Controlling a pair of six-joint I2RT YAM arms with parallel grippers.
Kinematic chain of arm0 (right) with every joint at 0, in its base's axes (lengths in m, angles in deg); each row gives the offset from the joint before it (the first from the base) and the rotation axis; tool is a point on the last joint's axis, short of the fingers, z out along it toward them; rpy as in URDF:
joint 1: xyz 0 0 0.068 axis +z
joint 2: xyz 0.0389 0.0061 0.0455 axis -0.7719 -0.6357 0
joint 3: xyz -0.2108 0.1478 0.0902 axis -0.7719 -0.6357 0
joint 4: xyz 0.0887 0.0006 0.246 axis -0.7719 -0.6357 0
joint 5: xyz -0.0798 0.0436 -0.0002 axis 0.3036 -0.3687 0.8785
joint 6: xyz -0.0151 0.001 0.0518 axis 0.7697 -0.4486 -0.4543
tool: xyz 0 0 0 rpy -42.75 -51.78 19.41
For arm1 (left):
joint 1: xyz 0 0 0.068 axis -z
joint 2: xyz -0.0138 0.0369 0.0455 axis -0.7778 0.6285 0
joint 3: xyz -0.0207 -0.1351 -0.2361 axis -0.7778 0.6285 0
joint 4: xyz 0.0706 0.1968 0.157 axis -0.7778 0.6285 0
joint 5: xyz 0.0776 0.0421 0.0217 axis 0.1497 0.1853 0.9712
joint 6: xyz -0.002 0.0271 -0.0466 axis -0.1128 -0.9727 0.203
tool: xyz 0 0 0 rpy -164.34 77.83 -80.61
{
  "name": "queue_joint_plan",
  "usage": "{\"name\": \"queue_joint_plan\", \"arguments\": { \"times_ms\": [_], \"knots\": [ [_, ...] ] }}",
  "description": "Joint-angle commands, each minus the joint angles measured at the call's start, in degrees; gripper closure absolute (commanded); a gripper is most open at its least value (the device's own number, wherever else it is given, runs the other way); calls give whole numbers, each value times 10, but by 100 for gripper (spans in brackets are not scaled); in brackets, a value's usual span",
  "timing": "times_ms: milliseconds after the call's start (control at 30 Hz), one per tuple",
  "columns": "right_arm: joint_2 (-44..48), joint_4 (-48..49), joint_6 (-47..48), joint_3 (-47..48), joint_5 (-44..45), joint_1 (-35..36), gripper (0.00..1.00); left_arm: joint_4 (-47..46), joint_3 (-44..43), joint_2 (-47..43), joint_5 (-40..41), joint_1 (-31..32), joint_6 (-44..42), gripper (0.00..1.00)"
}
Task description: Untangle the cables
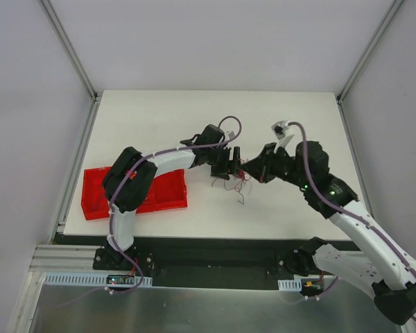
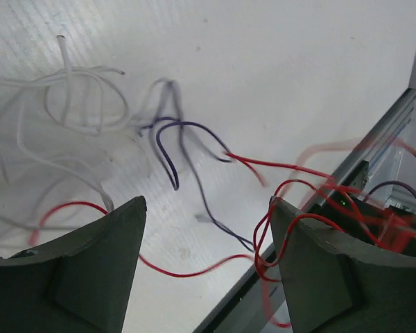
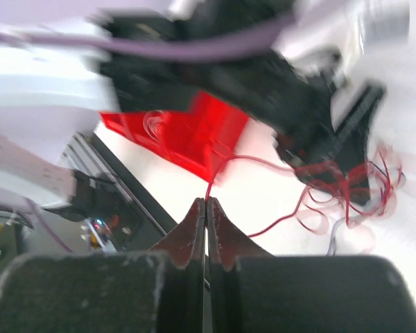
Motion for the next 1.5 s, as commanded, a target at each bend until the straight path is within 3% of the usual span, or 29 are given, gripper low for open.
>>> {"name": "queue_joint_plan", "arguments": {
  "times_ms": [0,167,433,600,800,1100,1467],
  "knots": [
    [67,-86,27,155,23,-2,100,-9,-30,68,-15,-11,14,32],
    [91,-159,75,278,82,-1,99,-34,-7,94,-16,-10,22,40],
    [119,-162,134,359,135,-2,100,-54,36,70,1,-10,12,41],
    [129,-163,149,350,159,-2,99,-61,59,37,-2,-9,-4,38],
    [140,-168,158,313,179,-1,100,-134,113,-85,-69,-8,-57,19],
    [141,-169,155,299,179,-2,100,-203,145,-217,-95,3,-45,14],
    [134,-165,159,310,172,-2,100,-224,45,-190,-73,100,-84,13]
  ]
}}
